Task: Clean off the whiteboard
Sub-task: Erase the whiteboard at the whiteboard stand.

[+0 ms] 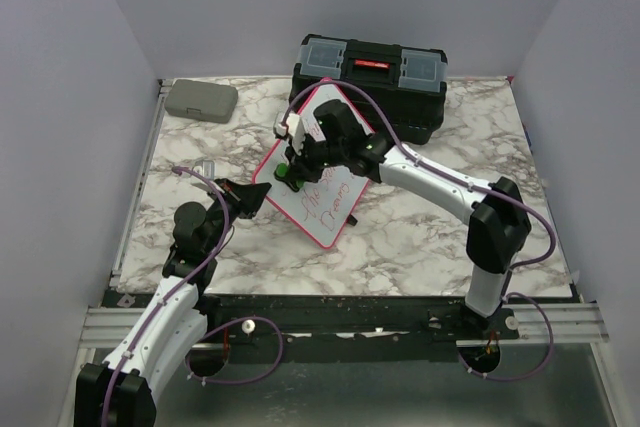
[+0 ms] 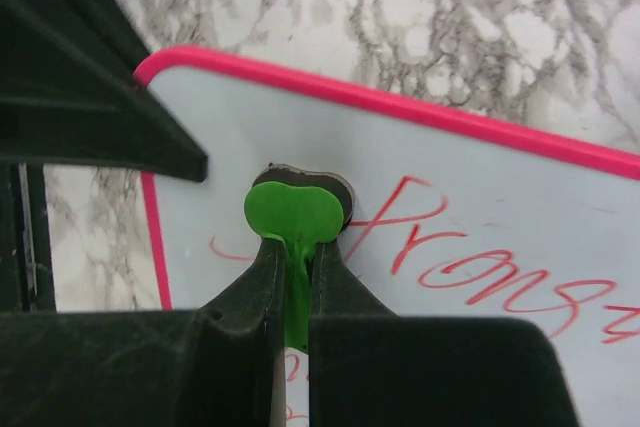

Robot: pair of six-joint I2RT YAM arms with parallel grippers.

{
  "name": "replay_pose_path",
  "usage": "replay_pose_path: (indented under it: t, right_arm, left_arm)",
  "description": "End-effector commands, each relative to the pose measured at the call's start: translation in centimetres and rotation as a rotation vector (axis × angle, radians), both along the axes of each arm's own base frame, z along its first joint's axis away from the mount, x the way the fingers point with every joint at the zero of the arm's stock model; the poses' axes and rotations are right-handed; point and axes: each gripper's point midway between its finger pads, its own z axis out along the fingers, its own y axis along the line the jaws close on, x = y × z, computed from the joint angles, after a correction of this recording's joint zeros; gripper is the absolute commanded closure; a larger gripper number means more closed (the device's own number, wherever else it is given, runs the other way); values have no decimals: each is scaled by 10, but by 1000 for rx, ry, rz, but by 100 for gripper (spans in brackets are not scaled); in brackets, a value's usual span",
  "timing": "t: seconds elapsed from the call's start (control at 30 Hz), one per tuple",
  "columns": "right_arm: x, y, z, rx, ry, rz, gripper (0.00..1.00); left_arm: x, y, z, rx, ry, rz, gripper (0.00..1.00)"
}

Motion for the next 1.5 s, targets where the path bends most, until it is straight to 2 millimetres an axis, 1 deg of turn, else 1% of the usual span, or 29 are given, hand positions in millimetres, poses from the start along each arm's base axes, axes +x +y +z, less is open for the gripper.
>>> replay_pose_path:
  t: [0.0, 0.03, 0.1, 0.17, 0.2, 0.27, 0.33, 0.4, 0.5, 0.53, 0.6, 0.67, 0.73, 0.8, 0.87, 0.93, 1.0, 1.13, 1.23, 1.4, 1.47]
  right_arm:
    - [-61, -20, -74, -180, 133, 234, 99]
    - [-65, -22, -76, -188, 121, 243, 99]
    - [-64, -23, -75, -185, 111, 232, 99]
    - [-58, -22, -73, -183, 92, 201, 99]
    - [-51, -21, -71, -176, 82, 156, 99]
    - [-25, -17, -62, -153, 40, 7, 99]
    - [3, -13, -46, -110, -12, -145, 99]
    - [21, -10, -28, -61, -40, -242, 99]
    - [40, -6, -6, -7, -71, -342, 99]
    - [43, -7, -4, -7, -78, -359, 99]
    - [46, -9, -8, -27, -90, -365, 99]
    - [46, -15, -22, -71, -96, -365, 99]
    - [44, -23, -39, -122, -104, -365, 99]
    - [37, -33, -55, -190, -125, -317, 99]
    - [17, -37, -67, -232, -114, -188, 99]
    - [-4, -39, -71, -238, -90, -78, 99]
    - [-18, -40, -77, -253, -68, -5, 99]
    - [-45, -35, -79, -234, -17, 121, 99]
    - [-58, -27, -80, -228, -6, 181, 99]
    - [-74, -14, -76, -217, 2, 239, 99]
    - [-71, -13, -78, -233, -22, 222, 99]
  left_arm:
    - [-14, -19, 19, 42, -89, -131, 100]
    - [-13, -19, 19, 43, -87, -130, 100]
    - [-13, -19, 19, 42, -87, -129, 100]
    - [-13, -19, 19, 41, -87, -130, 100]
    - [-13, -19, 18, 41, -87, -132, 100]
    - [-13, -19, 18, 42, -86, -133, 100]
    - [-13, -19, 17, 41, -84, -134, 100]
    - [-14, -20, 18, 40, -85, -135, 100]
    - [-14, -20, 18, 40, -85, -138, 100]
    - [-14, -20, 18, 40, -86, -137, 100]
    - [-14, -20, 18, 38, -86, -137, 100]
    - [-14, -20, 18, 37, -86, -137, 100]
    - [-15, -20, 18, 37, -87, -139, 100]
    - [-15, -20, 18, 38, -87, -138, 100]
    - [-14, -20, 18, 39, -89, -138, 100]
    - [-14, -20, 19, 40, -90, -137, 100]
    - [-13, -20, 19, 40, -89, -138, 100]
    - [-13, -21, 19, 37, -87, -139, 100]
    - [-13, -21, 19, 35, -88, -139, 100]
    - [-13, -20, 20, 35, -89, -138, 100]
    - [-14, -20, 20, 35, -89, -139, 100]
